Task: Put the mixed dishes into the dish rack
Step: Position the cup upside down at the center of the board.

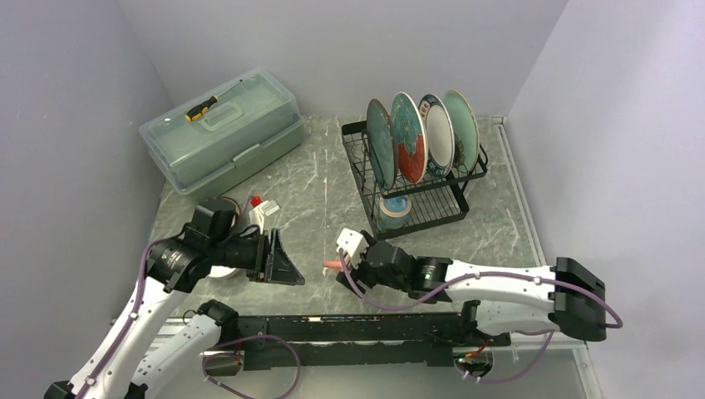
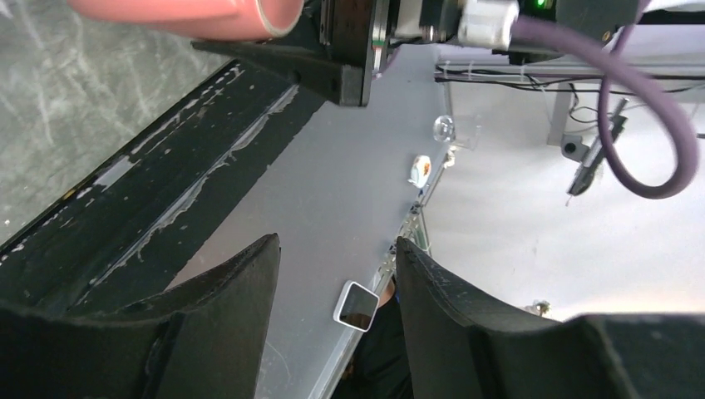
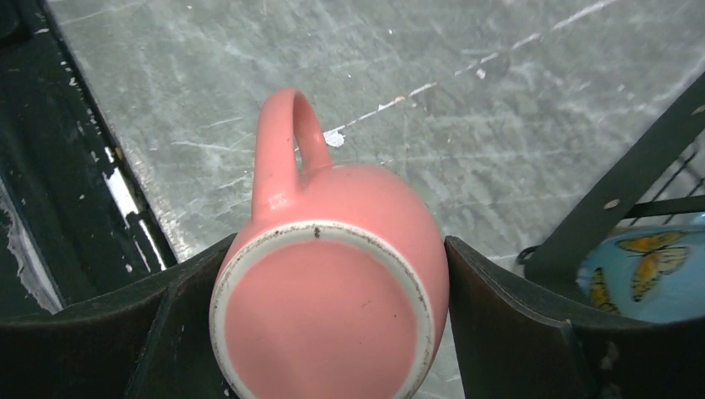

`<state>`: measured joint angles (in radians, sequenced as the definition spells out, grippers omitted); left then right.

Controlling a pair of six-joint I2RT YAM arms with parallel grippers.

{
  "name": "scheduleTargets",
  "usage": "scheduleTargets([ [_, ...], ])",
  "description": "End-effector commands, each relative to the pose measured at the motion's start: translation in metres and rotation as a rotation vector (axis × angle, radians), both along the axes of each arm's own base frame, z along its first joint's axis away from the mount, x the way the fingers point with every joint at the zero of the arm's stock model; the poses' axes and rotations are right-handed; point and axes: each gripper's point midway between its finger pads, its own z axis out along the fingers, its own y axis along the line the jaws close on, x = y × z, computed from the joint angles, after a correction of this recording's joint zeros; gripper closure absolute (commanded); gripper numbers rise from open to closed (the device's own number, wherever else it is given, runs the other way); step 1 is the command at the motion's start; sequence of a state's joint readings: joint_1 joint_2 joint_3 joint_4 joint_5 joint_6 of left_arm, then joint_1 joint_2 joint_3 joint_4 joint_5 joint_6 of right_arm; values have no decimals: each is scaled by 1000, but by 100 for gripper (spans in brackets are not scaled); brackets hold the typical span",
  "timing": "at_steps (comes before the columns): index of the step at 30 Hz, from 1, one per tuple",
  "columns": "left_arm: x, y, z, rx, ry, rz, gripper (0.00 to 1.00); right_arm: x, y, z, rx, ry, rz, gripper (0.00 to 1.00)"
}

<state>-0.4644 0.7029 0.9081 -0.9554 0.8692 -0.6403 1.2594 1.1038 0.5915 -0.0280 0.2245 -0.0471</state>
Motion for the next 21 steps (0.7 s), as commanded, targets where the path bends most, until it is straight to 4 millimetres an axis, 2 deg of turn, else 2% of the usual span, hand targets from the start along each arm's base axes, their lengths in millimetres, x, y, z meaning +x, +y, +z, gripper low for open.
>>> scheduleTargets([
  [1, 4, 6, -18, 72, -10, 27, 42, 15, 42, 36, 218, 105, -31, 88],
  [14, 4, 9, -18, 87, -31, 23, 42, 31, 76, 16, 209, 212, -58, 84],
  [21, 5, 9, -17, 93, -37, 18, 42, 45, 87, -2, 172, 237, -104, 80],
])
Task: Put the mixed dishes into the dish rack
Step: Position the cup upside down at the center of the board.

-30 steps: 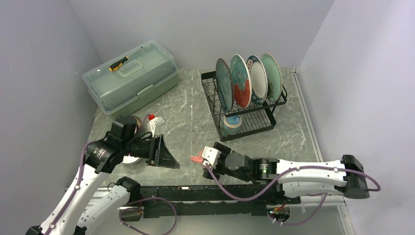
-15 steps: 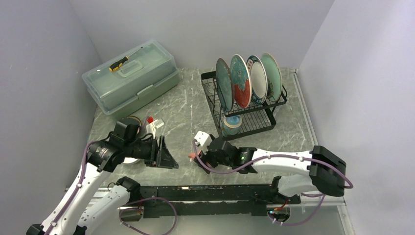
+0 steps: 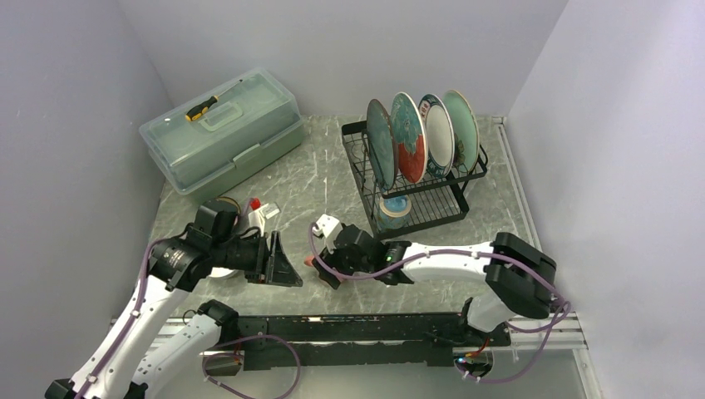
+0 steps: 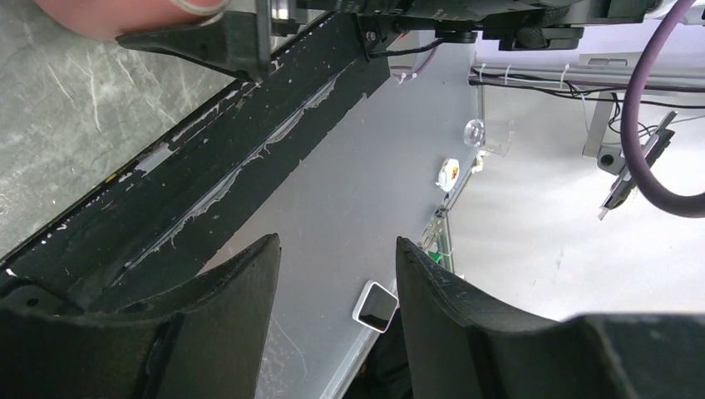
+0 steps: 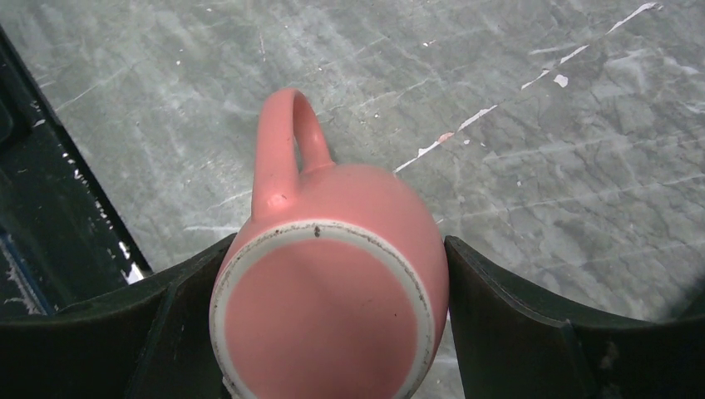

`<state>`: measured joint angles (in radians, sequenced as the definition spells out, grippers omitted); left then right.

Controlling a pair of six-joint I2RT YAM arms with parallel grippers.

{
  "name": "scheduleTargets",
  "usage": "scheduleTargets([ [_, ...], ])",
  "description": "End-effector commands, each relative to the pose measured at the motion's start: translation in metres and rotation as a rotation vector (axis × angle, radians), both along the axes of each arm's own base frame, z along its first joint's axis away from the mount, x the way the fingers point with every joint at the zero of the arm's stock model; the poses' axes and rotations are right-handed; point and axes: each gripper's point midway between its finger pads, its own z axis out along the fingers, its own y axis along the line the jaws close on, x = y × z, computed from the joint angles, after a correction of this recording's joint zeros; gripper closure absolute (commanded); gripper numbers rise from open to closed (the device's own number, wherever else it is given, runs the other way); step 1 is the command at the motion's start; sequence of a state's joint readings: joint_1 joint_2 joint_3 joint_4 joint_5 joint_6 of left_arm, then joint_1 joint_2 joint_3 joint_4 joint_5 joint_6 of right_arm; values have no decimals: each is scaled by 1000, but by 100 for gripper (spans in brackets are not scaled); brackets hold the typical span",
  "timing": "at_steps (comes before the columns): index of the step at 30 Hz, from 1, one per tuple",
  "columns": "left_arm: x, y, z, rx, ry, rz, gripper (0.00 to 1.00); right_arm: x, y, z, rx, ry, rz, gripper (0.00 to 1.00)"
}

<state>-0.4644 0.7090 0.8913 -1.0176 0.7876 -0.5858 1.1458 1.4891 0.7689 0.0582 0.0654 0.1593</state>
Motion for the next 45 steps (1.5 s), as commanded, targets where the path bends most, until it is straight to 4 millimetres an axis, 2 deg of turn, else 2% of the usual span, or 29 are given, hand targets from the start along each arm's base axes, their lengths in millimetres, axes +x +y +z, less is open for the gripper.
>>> scheduleTargets([
  [1, 2, 0, 6, -1, -40, -16, 42, 20, 35, 42, 157, -43, -30, 80],
  [6, 2, 1, 4, 12, -43, -14, 42, 24, 39, 33, 138, -39, -38, 75],
  [9, 3, 1, 3, 13, -44, -19, 42, 26, 40, 30, 129, -38, -43, 67],
  [21, 5, 0, 3, 17, -42, -29, 42, 31, 41, 31, 133, -73, -43, 28],
  [24, 5, 0, 3, 17, -44, -30, 42, 30, 43, 33, 146, -74, -35, 22],
  [26, 5, 0, 2, 15, -43, -31, 42, 30, 45, 31, 137, -71, -27, 2],
  [37, 3, 2, 5, 23, -56, -34, 42, 36, 44, 39, 136, -80, -68, 0],
  [45, 5, 3, 7, 29, -85, -33, 41, 29, 23, 67, 230, -129, -78, 0],
])
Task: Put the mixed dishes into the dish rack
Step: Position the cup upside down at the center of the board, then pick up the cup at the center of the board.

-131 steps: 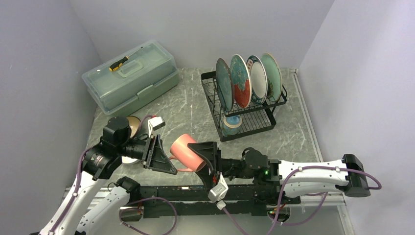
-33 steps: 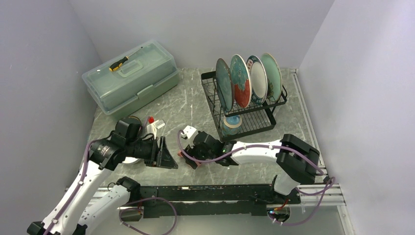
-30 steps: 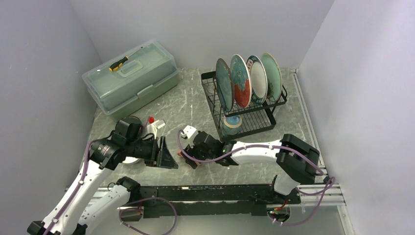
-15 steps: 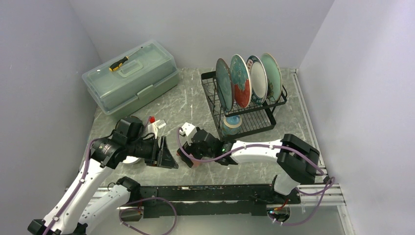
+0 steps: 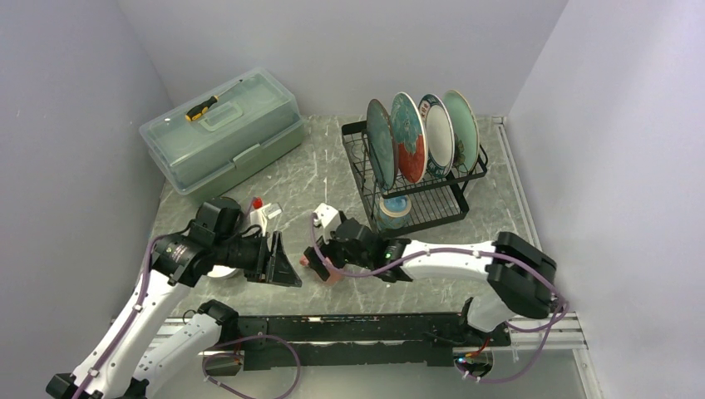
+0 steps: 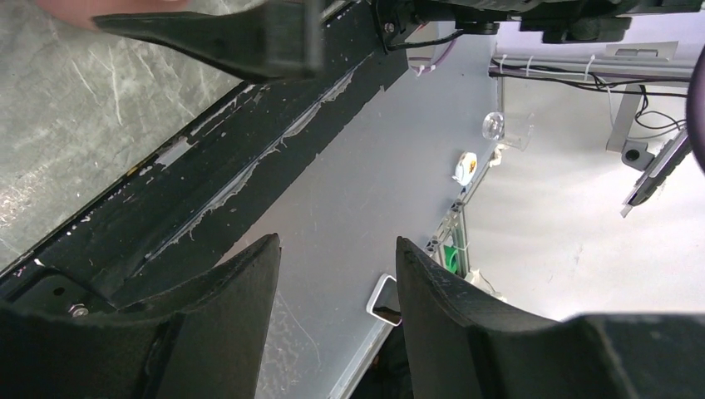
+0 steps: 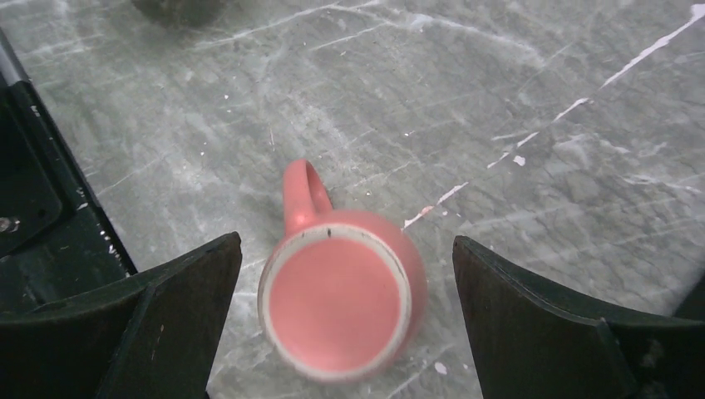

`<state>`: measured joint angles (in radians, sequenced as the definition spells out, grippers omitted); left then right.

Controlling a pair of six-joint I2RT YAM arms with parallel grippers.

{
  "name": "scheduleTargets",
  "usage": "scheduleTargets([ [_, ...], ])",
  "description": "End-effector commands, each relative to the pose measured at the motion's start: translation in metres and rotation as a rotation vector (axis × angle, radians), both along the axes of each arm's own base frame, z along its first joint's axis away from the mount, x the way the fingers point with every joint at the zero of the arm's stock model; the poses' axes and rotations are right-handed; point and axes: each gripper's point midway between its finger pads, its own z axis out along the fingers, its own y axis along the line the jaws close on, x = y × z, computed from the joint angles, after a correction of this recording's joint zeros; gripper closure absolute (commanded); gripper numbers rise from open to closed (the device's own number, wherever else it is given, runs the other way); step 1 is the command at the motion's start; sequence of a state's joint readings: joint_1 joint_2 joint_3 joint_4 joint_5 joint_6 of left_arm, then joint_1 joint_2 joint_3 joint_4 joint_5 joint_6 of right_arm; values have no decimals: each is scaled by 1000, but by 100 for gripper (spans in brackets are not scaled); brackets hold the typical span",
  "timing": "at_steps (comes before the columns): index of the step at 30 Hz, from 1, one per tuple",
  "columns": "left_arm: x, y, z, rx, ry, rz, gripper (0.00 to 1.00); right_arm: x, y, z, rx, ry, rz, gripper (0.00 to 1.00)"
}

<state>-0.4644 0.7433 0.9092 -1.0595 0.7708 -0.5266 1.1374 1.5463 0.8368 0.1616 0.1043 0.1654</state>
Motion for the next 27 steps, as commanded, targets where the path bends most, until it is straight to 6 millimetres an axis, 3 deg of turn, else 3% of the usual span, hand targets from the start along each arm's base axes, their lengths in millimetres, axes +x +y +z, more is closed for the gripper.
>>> scheduleTargets([
  [1, 4, 0, 14, -14, -89, -12, 41, 3, -8, 48, 154, -75, -32, 0],
  [10, 9, 0, 16, -19, -121, -7, 41, -31, -34, 70, 330, -145, 97, 0],
  [15, 10, 0, 21, -28, -158, -10, 41, -31, -53, 63, 411, -129, 7, 0],
  [27, 12, 2, 29, -62, -285, -2, 40, -45, -60, 54, 525, -347, 152, 0],
])
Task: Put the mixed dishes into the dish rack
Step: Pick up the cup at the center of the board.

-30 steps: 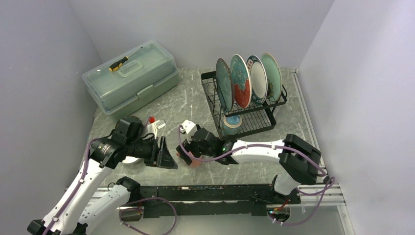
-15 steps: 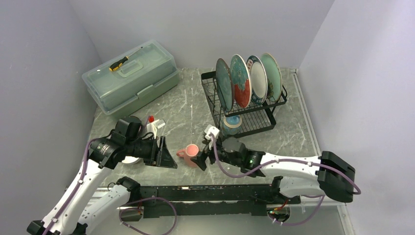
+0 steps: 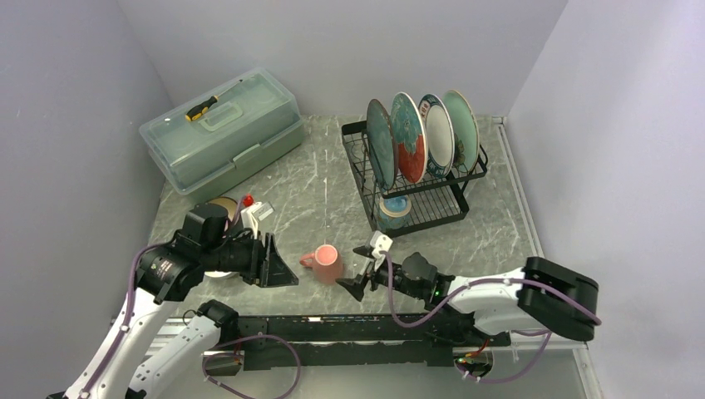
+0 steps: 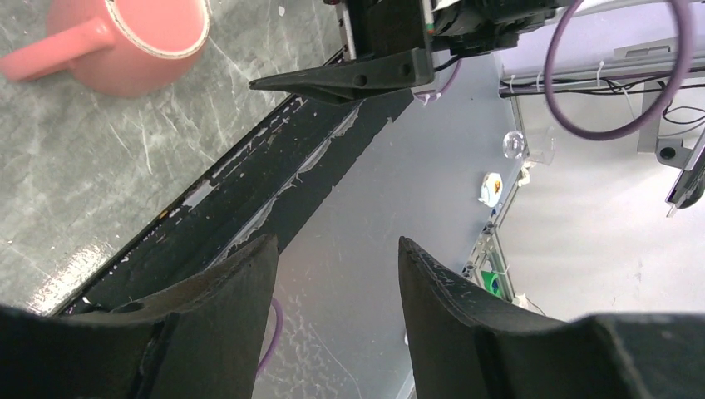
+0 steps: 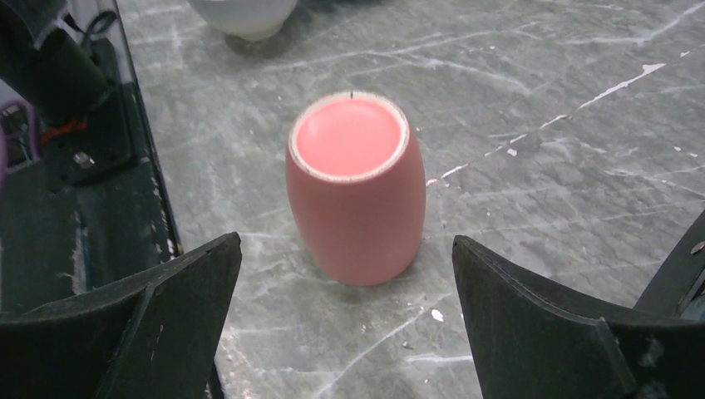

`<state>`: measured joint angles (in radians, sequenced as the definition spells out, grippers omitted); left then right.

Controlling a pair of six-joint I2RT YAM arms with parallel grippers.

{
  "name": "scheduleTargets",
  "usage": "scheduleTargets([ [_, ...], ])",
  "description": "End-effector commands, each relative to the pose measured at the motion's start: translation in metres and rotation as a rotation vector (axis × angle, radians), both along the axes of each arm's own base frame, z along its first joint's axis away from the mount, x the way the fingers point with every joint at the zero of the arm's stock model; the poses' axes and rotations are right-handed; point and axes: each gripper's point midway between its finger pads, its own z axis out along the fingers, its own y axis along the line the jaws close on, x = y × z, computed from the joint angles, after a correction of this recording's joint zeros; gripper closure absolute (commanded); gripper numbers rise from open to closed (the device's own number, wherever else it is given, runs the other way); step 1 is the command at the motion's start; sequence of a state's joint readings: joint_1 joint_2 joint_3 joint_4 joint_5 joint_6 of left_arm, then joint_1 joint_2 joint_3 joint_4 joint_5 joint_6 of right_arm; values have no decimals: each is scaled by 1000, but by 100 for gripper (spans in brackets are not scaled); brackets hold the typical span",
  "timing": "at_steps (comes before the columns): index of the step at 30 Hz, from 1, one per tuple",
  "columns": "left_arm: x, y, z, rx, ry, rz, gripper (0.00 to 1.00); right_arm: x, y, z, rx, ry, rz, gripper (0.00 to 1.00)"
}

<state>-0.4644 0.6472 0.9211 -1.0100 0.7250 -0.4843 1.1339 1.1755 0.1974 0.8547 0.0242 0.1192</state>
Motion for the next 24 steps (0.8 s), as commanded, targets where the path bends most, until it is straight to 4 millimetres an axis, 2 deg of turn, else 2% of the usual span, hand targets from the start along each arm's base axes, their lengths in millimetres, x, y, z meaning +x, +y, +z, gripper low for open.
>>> scheduleTargets([
  [1, 8, -3, 13, -27, -92, -15, 39, -1, 15, 35, 148, -168, 67, 0],
  [4, 7, -6, 11, -39, -85, -28, 40, -1, 25, 31, 136, -208, 98, 0],
  [10, 5, -6, 12, -40, -93, -48, 39, 5, 29, 33, 185, -332, 92, 0],
  [17, 3, -6, 11, -42, -97, -65, 39, 5, 47, 13, 169, -347, 140, 0],
  [24, 4, -7, 10, -41, -101, -76, 39, 13, 56, 16, 176, -363, 140, 0],
])
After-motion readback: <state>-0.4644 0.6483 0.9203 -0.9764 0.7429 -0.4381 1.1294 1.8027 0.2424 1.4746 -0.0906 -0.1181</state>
